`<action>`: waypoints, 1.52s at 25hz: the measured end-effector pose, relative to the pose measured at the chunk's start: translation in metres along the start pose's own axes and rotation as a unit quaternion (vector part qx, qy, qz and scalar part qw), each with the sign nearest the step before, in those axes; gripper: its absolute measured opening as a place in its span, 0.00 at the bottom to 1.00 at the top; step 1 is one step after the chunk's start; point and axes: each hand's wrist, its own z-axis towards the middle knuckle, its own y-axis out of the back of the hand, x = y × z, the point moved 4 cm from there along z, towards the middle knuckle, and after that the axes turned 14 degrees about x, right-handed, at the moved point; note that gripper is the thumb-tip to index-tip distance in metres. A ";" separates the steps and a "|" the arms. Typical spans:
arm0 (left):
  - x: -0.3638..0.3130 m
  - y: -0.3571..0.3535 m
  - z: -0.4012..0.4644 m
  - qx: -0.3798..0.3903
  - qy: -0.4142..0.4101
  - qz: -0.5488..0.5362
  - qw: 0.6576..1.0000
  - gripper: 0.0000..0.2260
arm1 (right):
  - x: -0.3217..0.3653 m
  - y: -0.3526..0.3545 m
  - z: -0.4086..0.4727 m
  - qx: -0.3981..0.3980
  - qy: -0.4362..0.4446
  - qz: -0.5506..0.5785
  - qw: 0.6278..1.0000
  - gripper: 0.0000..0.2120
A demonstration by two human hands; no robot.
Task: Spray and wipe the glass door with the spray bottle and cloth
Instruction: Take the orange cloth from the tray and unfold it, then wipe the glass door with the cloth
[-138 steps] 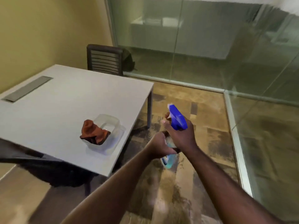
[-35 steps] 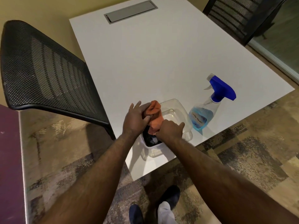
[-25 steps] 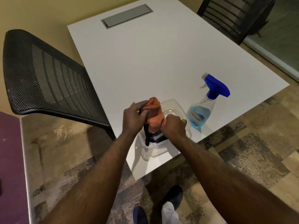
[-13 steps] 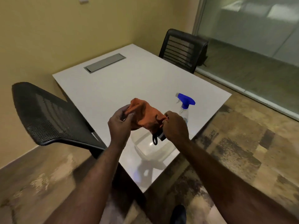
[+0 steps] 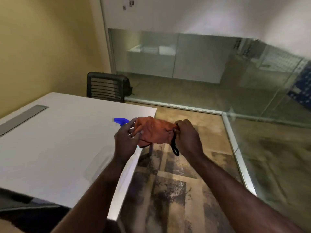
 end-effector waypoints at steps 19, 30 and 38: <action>-0.377 -0.469 -0.167 0.351 -0.272 -0.154 0.883 0.20 | -0.204 0.415 -0.408 -0.331 -0.309 -0.278 0.847 0.12; -0.564 -0.573 -0.284 0.425 -0.410 -0.274 0.759 0.22 | -0.201 0.520 -0.558 -0.426 -0.429 -0.380 0.700 0.16; -0.621 -0.596 -0.319 0.459 -0.412 -0.362 0.699 0.20 | -0.208 0.534 -0.583 -0.474 -0.470 -0.418 0.617 0.15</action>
